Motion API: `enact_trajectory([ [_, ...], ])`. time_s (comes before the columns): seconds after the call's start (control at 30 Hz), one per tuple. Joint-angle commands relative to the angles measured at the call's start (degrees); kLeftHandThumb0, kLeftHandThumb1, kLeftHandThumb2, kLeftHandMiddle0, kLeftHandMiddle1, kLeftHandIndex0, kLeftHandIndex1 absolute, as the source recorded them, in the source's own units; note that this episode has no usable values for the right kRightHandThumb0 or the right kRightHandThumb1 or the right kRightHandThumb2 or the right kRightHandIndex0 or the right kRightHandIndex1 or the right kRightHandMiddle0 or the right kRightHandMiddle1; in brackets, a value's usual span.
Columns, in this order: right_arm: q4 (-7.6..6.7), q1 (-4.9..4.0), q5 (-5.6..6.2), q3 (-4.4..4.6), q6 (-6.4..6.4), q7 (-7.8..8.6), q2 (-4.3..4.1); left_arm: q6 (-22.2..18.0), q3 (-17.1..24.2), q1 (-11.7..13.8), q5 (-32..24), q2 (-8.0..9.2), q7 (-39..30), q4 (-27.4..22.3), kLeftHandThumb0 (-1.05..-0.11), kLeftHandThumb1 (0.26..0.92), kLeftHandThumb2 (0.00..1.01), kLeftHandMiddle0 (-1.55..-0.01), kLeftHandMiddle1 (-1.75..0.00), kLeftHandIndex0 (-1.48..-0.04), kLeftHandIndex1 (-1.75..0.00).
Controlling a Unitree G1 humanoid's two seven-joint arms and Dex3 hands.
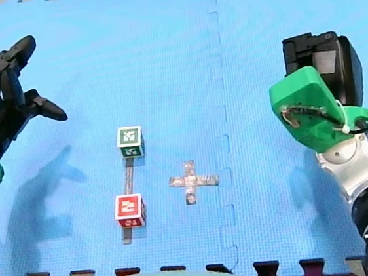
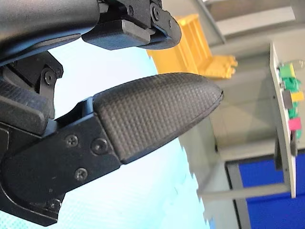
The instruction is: Stack cube left
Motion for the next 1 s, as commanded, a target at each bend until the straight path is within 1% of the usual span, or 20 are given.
enact_trajectory([
  [0.0,-0.07,-0.15,0.16,-0.11,-0.08,-0.12,-0.29,-1.0,-0.5,0.3,0.4,0.24,0.2,-0.1,-1.048,0.921,0.84,-0.84,-1.75,-0.39,-0.05],
  [0.13,-0.05,-0.10,0.10,-0.09,-0.10,-0.26,-0.26,-1.7,0.5,0.3,-1.2,0.36,-4.6,0.1,-1.048,0.921,0.85,-0.87,-1.75,-0.44,-0.06],
  [0.23,-0.05,-0.09,0.06,-0.06,-0.06,-0.37,-0.23,-1.5,1.3,0.3,-2.4,0.39,-7.1,0.3,-1.048,0.921,0.79,-0.87,-1.75,-0.46,-0.05],
  [0.33,-0.08,-0.10,0.05,-0.04,-0.08,-0.43,-0.25,-1.4,1.9,0.3,-3.2,0.32,-8.2,0.5,-1.048,0.921,0.74,-0.87,-1.75,-0.47,-0.05],
  [0.5,-0.08,-0.14,0.14,-0.09,-0.13,-0.32,-0.22,-1.1,2.1,0.2,-3.6,0.30,-8.8,0.5,-1.048,0.921,0.71,-0.86,-1.75,-0.50,-0.05],
  [0.63,-0.02,-0.22,0.01,0.02,0.02,-0.47,-0.10,-0.4,2.0,0.1,-3.6,1.21,-11.3,0.3,-1.048,0.921,0.70,-0.87,-1.75,-0.49,-0.03],
  [0.73,-0.02,-0.23,-0.06,0.11,0.06,-0.58,0.05,0.1,2.1,0.0,-3.8,2.04,-13.6,0.3,-1.048,0.921,0.62,-0.89,-1.75,-0.48,-0.02],
  [0.77,-0.05,-0.22,-0.08,0.14,0.07,-0.60,0.08,0.5,2.2,0.0,-4.0,2.41,-15.2,0.3,-1.048,0.921,0.57,-0.89,-1.75,-0.49,-0.02],
  [0.8,-0.07,-0.23,-0.09,0.17,0.08,-0.62,0.11,0.9,2.2,0.0,-4.2,2.75,-16.7,0.3,-1.048,0.921,0.49,-0.90,-1.75,-0.51,-0.03],
  [0.87,-0.07,-0.29,-0.09,0.20,0.16,-0.61,0.16,1.7,1.9,0.0,-4.4,3.84,-21.7,0.4,-1.048,0.921,0.41,-0.90,-1.75,-0.55,-0.04],
  [0.93,-0.03,-0.33,-0.06,0.20,0.23,-0.57,0.22,3.0,1.3,-0.2,-4.2,5.12,-26.2,0.7,-1.048,0.921,0.20,-0.90,-1.75,-0.57,-0.03],
  [0.97,-0.01,-0.33,-0.05,0.20,0.24,-0.55,0.24,3.4,1.2,-0.2,-4.0,5.71,-27.0,0.8,-1.048,0.896,0.14,-0.90,-1.75,-0.57,-0.03],
])
